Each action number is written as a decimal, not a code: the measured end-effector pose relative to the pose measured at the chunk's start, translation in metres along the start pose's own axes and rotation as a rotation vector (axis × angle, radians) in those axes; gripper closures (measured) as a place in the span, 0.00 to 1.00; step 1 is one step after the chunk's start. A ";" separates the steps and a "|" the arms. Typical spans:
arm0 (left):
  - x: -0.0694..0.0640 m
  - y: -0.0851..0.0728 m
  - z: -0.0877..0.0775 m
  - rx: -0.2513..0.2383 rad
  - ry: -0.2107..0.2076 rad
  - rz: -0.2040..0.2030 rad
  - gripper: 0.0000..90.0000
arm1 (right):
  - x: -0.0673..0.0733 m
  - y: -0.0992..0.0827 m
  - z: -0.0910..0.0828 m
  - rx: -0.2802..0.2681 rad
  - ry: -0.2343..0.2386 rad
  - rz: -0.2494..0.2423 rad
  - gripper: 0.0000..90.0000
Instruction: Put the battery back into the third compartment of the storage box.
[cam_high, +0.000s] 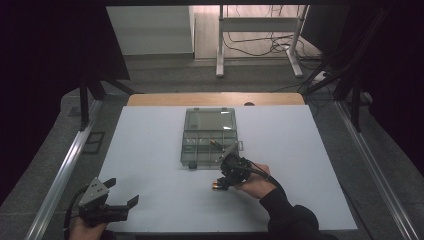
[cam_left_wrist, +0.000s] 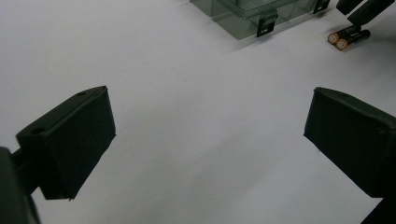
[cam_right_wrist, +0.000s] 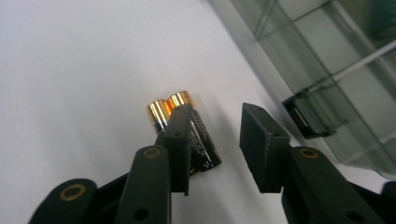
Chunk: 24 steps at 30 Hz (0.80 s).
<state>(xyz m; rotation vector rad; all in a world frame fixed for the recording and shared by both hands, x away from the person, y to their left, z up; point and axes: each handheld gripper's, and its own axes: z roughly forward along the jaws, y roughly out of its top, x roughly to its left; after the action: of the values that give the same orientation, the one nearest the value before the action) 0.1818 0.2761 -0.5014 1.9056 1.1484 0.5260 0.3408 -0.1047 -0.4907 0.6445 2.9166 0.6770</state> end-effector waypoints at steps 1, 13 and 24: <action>0.000 0.000 0.000 0.000 0.000 0.000 0.03 | 0.000 0.000 0.001 0.000 0.012 0.000 0.73; 0.000 0.000 0.000 -0.002 -0.001 -0.001 0.03 | -0.004 -0.001 0.017 0.031 0.009 -0.027 0.84; 0.000 0.000 0.000 -0.005 -0.002 -0.003 0.03 | -0.003 0.000 0.006 -0.008 -0.017 -0.027 0.85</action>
<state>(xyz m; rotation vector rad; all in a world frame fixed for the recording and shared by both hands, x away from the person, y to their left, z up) 0.1815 0.2768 -0.5015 1.8992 1.1471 0.5247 0.3443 -0.1034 -0.4964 0.6060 2.9001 0.6764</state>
